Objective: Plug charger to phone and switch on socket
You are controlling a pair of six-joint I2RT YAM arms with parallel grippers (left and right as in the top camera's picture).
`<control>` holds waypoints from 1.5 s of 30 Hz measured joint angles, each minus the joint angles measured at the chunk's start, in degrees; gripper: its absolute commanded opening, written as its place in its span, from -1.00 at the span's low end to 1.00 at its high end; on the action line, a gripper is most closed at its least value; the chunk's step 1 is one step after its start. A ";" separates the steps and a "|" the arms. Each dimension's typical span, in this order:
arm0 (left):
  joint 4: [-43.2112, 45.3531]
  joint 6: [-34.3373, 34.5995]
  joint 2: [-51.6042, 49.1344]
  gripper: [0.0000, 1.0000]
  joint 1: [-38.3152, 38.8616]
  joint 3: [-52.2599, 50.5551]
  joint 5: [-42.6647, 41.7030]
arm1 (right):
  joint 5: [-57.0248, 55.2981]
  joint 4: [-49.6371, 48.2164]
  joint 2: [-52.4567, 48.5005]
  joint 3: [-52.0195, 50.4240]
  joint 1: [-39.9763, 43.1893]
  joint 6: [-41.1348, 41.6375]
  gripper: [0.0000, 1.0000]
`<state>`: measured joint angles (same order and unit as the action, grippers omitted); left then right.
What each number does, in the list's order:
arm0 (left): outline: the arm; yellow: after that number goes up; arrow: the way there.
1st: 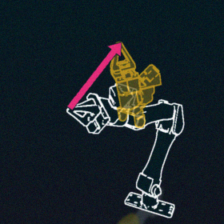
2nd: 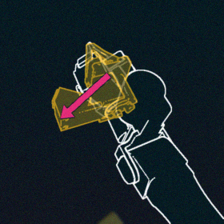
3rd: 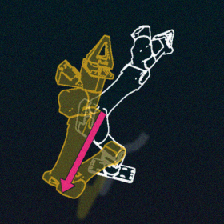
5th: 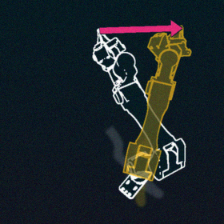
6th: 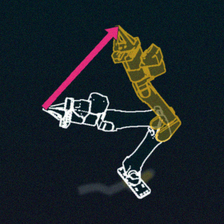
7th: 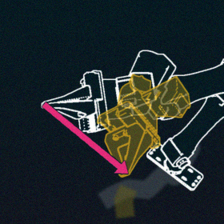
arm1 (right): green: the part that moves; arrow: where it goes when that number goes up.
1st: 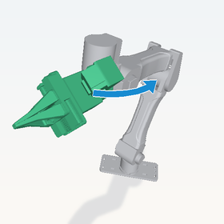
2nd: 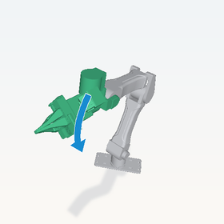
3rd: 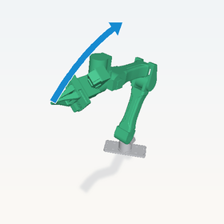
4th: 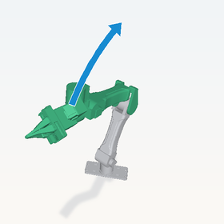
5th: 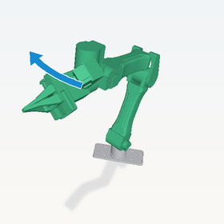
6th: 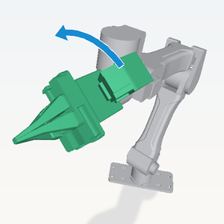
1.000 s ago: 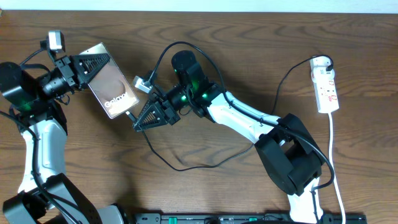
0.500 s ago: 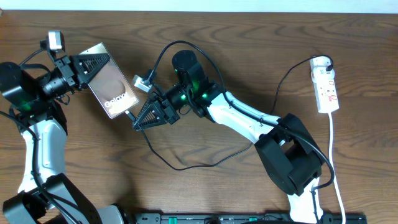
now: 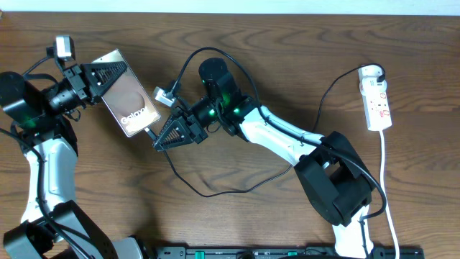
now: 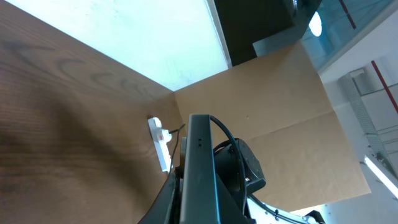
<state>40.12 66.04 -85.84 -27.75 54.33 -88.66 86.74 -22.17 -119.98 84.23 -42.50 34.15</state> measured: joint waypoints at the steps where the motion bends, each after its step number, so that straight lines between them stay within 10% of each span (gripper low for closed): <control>1: 0.00 0.00 0.00 -0.85 0.00 0.00 0.00 | 0.00 0.00 0.00 0.00 0.00 0.00 -0.97; 45: 0.46 -0.04 0.00 -0.85 -0.37 0.00 0.68 | -2.91 -0.09 0.00 0.00 0.00 5.84 -0.98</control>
<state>40.58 66.00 -85.84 -28.12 54.33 -87.99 83.83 -22.26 -119.98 84.23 -42.50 39.99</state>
